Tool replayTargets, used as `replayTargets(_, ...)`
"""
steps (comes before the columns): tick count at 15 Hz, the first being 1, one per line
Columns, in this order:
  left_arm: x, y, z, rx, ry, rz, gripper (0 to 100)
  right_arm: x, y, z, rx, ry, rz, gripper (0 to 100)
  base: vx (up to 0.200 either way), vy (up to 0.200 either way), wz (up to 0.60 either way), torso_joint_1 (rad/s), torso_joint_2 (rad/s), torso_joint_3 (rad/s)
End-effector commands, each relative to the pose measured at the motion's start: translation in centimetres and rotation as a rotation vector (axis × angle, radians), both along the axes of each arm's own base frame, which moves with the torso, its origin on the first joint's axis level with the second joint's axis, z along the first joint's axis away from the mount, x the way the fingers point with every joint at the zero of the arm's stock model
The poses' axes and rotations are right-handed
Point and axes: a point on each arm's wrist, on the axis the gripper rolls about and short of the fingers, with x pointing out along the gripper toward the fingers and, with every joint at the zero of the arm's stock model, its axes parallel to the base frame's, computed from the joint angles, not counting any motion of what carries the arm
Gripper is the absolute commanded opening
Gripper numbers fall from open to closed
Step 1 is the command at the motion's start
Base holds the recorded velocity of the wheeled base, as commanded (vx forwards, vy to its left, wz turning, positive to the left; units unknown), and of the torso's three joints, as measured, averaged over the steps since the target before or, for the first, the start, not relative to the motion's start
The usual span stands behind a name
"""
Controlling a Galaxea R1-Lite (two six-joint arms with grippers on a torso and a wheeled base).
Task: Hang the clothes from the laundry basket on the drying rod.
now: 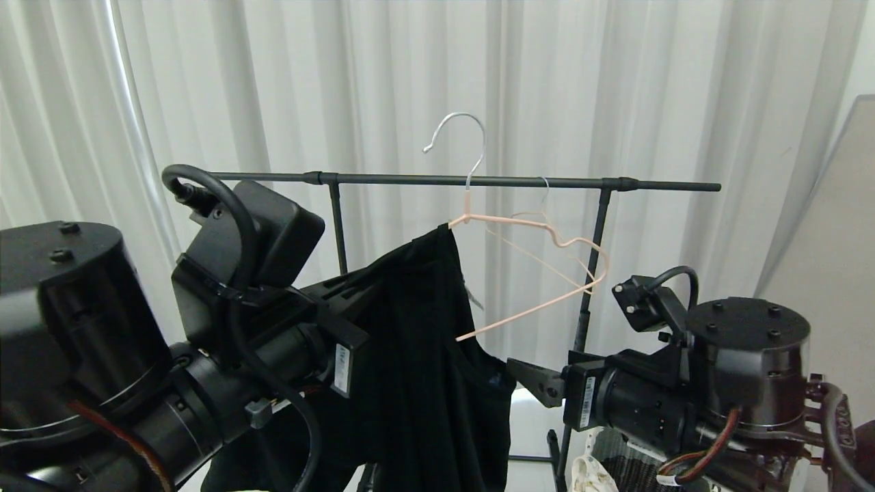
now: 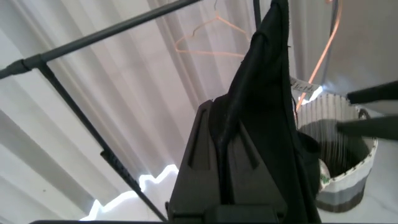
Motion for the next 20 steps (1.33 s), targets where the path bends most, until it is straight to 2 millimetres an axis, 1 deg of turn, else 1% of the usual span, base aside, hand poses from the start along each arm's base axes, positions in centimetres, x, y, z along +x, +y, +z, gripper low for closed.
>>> replayTargets(1,-0.5,0.2,0.6,-0.018,-0.020,-0.015,0,0.0,1.2,-0.8,-0.021,0.015,0.024,100,0.000,0.000,0.00,0.000,0.00,0.000)
replayTargets(3,-0.8,0.2,0.9,-0.026,-0.029,-0.021,0,-0.5,1.7,-1.4,-0.045,0.025,0.043,100,0.000,0.000,0.00,0.000,0.00,0.000)
replayTargets(4,-0.9,0.3,1.0,-0.029,-0.032,-0.023,0,-0.4,1.7,-2.0,-0.077,0.033,0.020,100,0.000,0.000,0.00,0.000,0.00,0.000)
replayTargets(6,-1.4,0.4,1.4,-0.042,-0.043,-0.040,0,-0.3,1.5,-3.1,-0.168,0.072,-0.029,100,0.000,0.000,0.00,0.000,0.00,0.000)
replayTargets(8,-1.7,0.6,1.4,-0.047,-0.047,-0.044,0,0.0,1.1,-3.4,-0.192,0.082,-0.052,100,0.000,0.000,0.00,0.000,0.00,0.000)
replayTargets(11,-1.9,0.8,1.0,-0.035,-0.041,-0.042,0,1.4,-0.7,-4.1,-0.268,0.072,-0.164,100,0.000,0.000,0.00,0.000,0.00,0.000)
replayTargets(16,-2.0,1.2,0.4,-0.019,-0.028,-0.031,0,4.7,-4.4,-3.8,-0.333,0.035,-0.377,100,0.000,0.000,0.00,0.000,0.00,0.000)
replayTargets(18,-2.4,1.9,-1.3,0.022,0.010,-0.024,0,5.6,-5.7,-3.3,-0.344,0.021,-0.427,100,0.000,0.000,0.00,0.000,0.00,0.000)
replayTargets(20,-3.2,2.8,-3.0,0.061,0.048,-0.024,0,6.2,-6.6,-2.9,-0.329,-0.003,-0.463,100,0.000,0.000,0.00,0.000,0.00,0.000)
